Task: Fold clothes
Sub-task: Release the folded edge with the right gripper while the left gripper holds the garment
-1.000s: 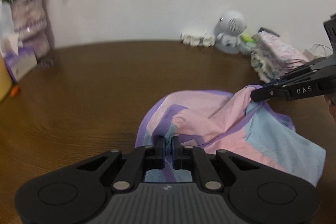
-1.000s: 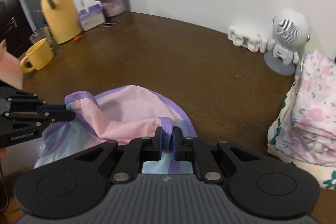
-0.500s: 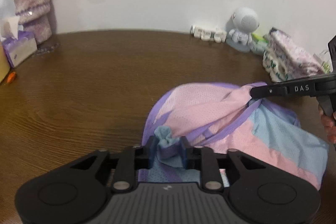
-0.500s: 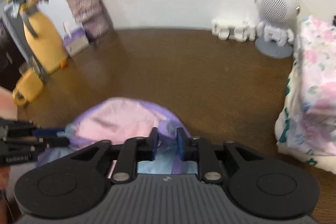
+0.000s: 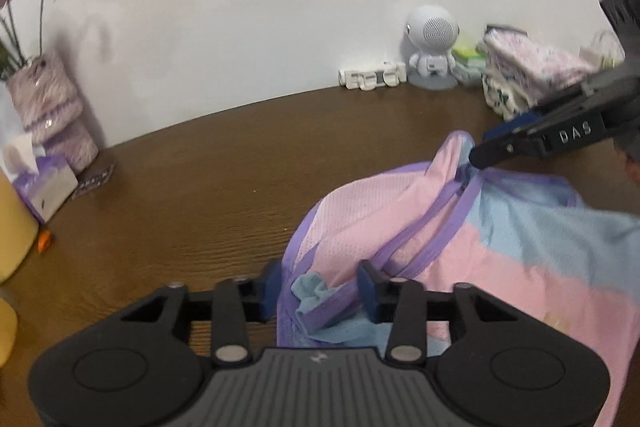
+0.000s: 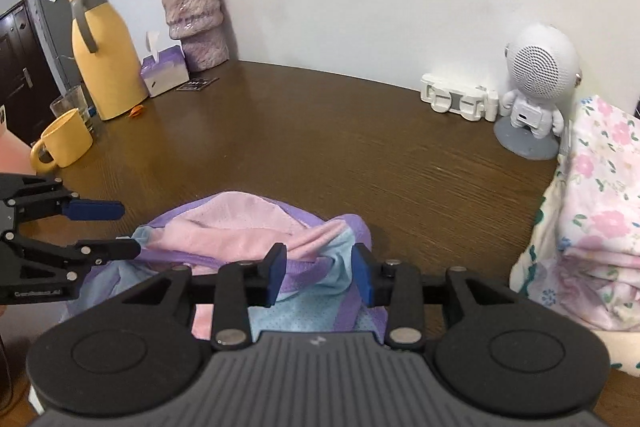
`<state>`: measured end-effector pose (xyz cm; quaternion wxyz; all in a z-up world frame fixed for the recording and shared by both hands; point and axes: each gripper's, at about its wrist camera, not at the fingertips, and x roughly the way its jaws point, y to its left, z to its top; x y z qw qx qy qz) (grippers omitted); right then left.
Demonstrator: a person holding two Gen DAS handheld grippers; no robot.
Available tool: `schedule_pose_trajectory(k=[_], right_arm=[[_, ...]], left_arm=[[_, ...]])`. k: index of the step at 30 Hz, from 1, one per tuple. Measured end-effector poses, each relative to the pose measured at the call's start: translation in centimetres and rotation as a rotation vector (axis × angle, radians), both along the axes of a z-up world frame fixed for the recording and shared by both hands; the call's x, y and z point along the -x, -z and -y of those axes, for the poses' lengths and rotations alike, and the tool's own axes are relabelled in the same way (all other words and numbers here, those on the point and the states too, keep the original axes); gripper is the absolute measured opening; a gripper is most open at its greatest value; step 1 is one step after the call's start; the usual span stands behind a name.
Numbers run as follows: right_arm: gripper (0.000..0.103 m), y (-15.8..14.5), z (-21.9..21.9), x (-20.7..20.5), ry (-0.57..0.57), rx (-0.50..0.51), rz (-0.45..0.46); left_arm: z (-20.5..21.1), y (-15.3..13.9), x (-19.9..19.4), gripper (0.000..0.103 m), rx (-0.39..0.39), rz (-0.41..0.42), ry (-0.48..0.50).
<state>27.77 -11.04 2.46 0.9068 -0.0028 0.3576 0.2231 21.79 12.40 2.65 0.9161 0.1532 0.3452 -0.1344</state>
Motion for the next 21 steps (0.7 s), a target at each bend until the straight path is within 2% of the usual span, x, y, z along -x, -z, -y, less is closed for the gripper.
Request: schedule_pose_trajectory(k=[1, 3, 5, 8, 13, 16, 21], right_arm=[[0.035, 0.0, -0.2, 0.0, 0.006, 0.002, 0.017], [0.035, 0.1, -0.4, -0.4, 0.011, -0.01, 0.046], [0.032, 0.3, -0.5, -1.1, 0.025, -0.011, 0.039], [0.02, 1.3, -0.5, -2.5, 0.028, -0.014, -0.009], [0.015, 3.0, -0.4, -3.5, -0.004, -0.074, -0.094], [0.014, 2.8, -0.3, -3.1, -0.018, -0.078, -0.086], [0.015, 1.9, 0.9, -3.2, 0.033, -0.131, -0.049]], left_arm=[[0.1, 0.2, -0.2, 0.022, -0.005, -0.004, -0.003], [0.1, 0.6, -0.8, 0.019, 0.002, -0.013, -0.018], [-0.1, 1.0, -1.1, 0.013, 0.002, -0.022, -0.035], [-0.7, 1.3, -1.3, 0.012, 0.01, -0.034, -0.06], [-1.5, 1.1, -1.3, 0.011, 0.032, -0.036, -0.094], [-2.0, 1.0, -1.5, 0.01, 0.045, -0.042, -0.121], [-2.7, 0.2, -1.2, 0.011, 0.111, -0.014, -0.117]])
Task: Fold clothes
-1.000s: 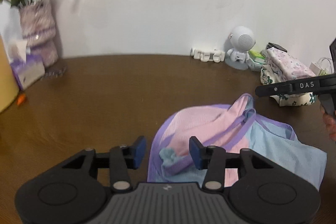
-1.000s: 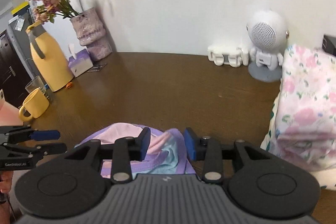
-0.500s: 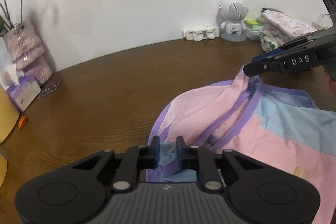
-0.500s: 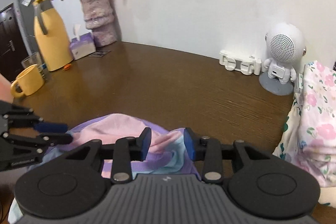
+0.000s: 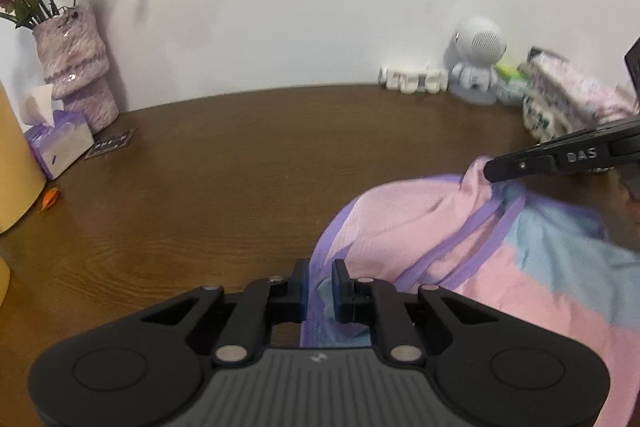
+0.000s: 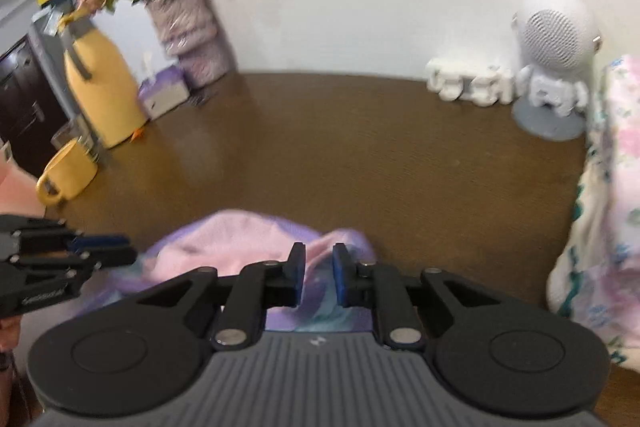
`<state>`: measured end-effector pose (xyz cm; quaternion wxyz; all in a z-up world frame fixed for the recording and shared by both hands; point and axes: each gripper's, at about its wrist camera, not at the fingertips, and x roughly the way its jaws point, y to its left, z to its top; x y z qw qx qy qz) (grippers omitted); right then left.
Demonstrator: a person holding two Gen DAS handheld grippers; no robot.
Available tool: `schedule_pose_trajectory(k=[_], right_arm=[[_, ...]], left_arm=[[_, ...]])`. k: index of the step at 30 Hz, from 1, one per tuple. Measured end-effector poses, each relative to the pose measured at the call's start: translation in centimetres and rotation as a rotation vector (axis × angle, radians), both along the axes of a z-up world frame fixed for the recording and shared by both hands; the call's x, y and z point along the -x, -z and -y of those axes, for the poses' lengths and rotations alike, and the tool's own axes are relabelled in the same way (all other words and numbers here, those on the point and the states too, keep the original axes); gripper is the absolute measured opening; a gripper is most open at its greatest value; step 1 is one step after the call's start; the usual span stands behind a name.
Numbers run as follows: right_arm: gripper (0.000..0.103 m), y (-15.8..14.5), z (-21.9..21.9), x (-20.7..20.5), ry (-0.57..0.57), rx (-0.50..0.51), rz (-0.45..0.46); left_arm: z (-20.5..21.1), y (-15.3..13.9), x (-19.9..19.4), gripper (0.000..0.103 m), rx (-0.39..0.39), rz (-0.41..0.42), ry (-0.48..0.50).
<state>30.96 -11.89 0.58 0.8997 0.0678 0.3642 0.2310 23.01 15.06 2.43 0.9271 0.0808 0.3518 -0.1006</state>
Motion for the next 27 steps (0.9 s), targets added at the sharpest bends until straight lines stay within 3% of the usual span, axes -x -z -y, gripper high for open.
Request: schedule_pose_trajectory(k=[4, 8, 11, 13, 15, 17, 18, 20, 23, 27], right_arm=[[0.016, 0.0, 0.4, -0.9, 0.045, -0.002, 0.005], [0.016, 0.8, -0.6, -1.4, 0.001, 0.029, -0.031], [0.016, 0.7, -1.5, -0.9, -0.031, 0.075, -0.014], [0.018, -0.3, -0.7, -0.3, -0.015, 0.028, 0.007], [0.027, -1.9, 0.3, 1.0, 0.002, -0.02, 0.049], [0.049, -3.5, 1.0, 3.5, -0.01, -0.03, 0.104], [0.053, -4.2, 1.3, 4.8, -0.024, -0.025, 0.126], [0.075, -4.9, 1.8, 7.9, -0.053, -0.005, 0.155], [0.078, -4.3, 2.9, 11.8, -0.084, 0.027, 0.156], [0.076, -2.3, 5.0, 15.8, -0.079, 0.038, 0.096]], left_arm=[[0.4, 0.1, 0.0, 0.009, -0.025, 0.008, -0.002], [0.4, 0.8, -0.4, 0.006, -0.035, -0.018, -0.015], [-0.2, 0.7, -0.4, 0.01, -0.003, -0.021, -0.028], [-0.6, 0.1, 0.1, 0.013, 0.019, -0.001, -0.043], [-1.0, -0.9, 1.2, 0.03, 0.034, 0.035, -0.055], [-1.3, -2.2, 3.1, 0.063, 0.047, 0.091, -0.066], [-1.4, -2.7, 4.1, 0.07, 0.052, 0.116, -0.07], [-1.5, -3.4, 6.4, 0.089, 0.064, 0.157, -0.075], [-1.1, -3.7, 10.1, 0.09, 0.074, 0.181, -0.059], [-0.2, -2.3, 15.0, 0.087, 0.054, 0.135, -0.001]])
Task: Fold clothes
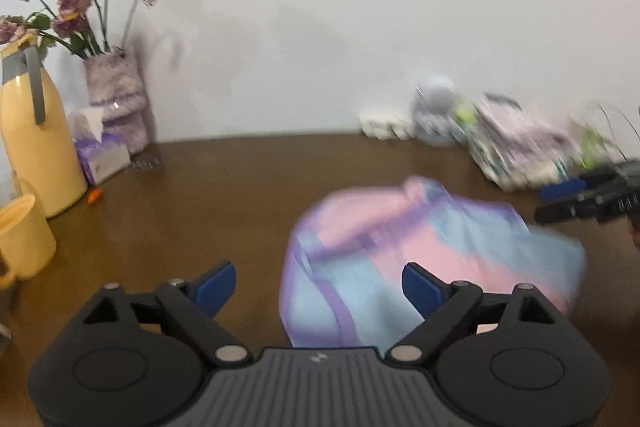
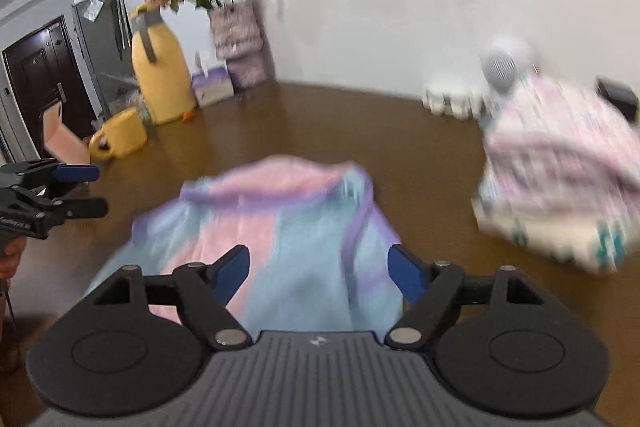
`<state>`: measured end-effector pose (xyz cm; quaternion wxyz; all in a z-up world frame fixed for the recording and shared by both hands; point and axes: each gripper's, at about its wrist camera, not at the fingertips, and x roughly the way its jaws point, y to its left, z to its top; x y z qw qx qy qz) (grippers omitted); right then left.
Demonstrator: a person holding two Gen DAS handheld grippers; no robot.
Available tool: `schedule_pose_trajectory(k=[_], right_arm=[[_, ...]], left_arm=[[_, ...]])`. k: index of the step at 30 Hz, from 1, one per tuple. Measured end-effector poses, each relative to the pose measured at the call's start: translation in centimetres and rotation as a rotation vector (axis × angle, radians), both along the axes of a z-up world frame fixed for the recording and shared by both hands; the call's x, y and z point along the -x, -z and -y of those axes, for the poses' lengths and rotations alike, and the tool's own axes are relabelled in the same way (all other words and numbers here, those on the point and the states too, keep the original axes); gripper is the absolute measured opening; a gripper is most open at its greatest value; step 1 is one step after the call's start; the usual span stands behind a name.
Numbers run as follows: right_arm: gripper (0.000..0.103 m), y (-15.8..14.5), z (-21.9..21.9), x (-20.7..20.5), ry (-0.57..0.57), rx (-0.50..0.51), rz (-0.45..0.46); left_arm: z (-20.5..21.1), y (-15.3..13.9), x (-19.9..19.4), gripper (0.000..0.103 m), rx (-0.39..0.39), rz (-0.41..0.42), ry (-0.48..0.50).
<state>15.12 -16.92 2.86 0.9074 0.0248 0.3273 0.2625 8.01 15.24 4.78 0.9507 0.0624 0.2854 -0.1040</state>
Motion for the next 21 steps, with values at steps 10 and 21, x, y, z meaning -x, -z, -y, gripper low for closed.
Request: schedule_pose_trajectory(k=[10, 21], right_arm=[[0.035, 2.7, 2.8, 3.1, -0.015, -0.12, -0.113], [0.002, 3.4, 2.8, 6.1, 0.001, -0.103, -0.168]], left_arm=[[0.9, 3.5, 4.0, 0.031, 0.083, -0.191, 0.042], [2.1, 3.5, 3.4, 0.01, 0.034, -0.22, 0.034]])
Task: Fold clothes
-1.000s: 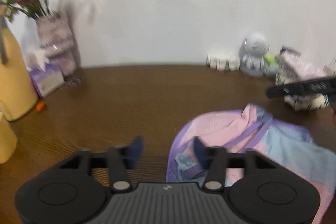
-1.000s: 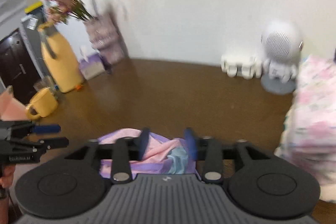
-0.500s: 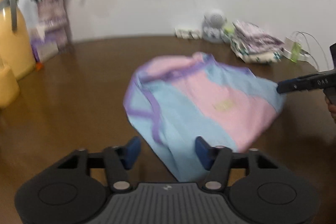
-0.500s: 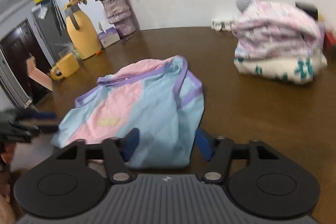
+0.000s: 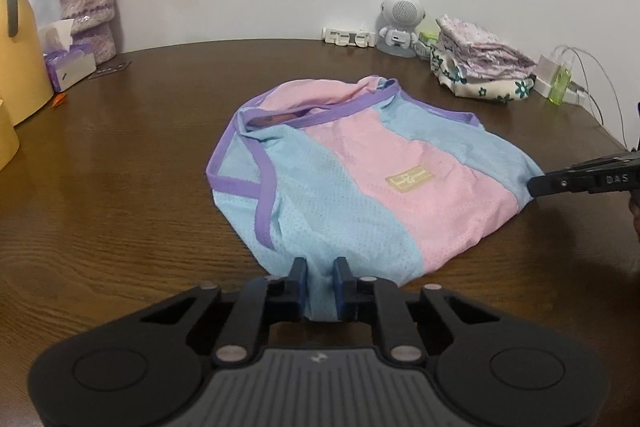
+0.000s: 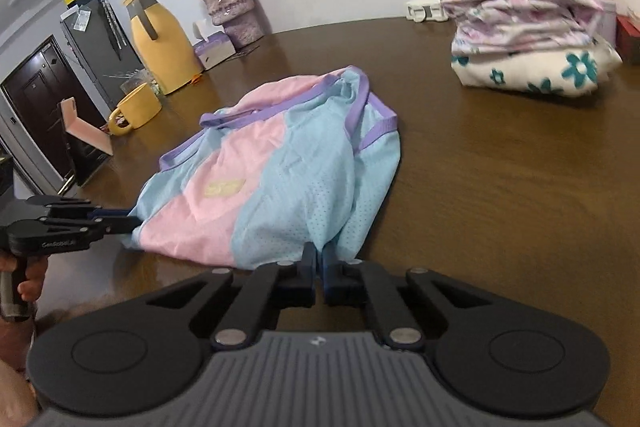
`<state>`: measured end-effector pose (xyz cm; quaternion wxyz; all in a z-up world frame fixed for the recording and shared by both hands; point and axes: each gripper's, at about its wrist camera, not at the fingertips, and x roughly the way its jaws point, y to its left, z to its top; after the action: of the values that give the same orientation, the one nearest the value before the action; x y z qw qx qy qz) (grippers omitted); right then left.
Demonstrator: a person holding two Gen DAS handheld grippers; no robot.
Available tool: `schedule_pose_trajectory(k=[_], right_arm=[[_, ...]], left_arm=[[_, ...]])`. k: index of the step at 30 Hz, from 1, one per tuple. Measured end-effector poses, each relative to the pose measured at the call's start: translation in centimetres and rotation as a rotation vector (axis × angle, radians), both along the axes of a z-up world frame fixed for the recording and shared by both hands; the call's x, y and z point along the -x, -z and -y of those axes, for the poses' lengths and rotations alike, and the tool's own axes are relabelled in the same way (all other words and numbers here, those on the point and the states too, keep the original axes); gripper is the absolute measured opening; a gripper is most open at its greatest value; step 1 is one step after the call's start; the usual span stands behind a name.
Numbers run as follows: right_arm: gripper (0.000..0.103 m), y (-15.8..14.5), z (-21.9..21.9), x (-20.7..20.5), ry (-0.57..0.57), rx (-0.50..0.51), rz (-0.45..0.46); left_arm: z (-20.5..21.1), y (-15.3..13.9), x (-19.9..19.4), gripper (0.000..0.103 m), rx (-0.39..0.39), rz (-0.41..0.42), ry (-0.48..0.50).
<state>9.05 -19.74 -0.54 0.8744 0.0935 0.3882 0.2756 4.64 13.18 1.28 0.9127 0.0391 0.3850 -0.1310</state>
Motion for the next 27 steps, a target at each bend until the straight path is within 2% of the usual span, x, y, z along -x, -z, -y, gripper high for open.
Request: schedule_pose_trajectory(k=[18, 20, 24, 25, 27], right_arm=[[0.003, -1.1, 2.6, 14.2, 0.094, 0.074, -0.022], [0.008, -1.8, 3.0, 15.0, 0.128, 0.07, 0.006], [0.021, -4.5, 2.3, 14.9, 0.16, 0.099, 0.145], [0.022, -5.2, 1.6, 14.4, 0.147, 0.106, 0.179], [0.022, -5.0, -0.3, 12.0, 0.098, 0.144, 0.181]], left_arm=[[3.1, -0.6, 7.0, 0.01, -0.104, -0.009, 0.098], [3.4, -1.3, 7.6, 0.011, -0.099, 0.021, 0.109], [4.0, -4.1, 7.6, 0.013, -0.032, 0.15, 0.172], [4.6, -4.5, 7.0, 0.013, -0.028, 0.16, 0.193], [5.9, -4.5, 5.3, 0.013, -0.036, 0.15, 0.229]])
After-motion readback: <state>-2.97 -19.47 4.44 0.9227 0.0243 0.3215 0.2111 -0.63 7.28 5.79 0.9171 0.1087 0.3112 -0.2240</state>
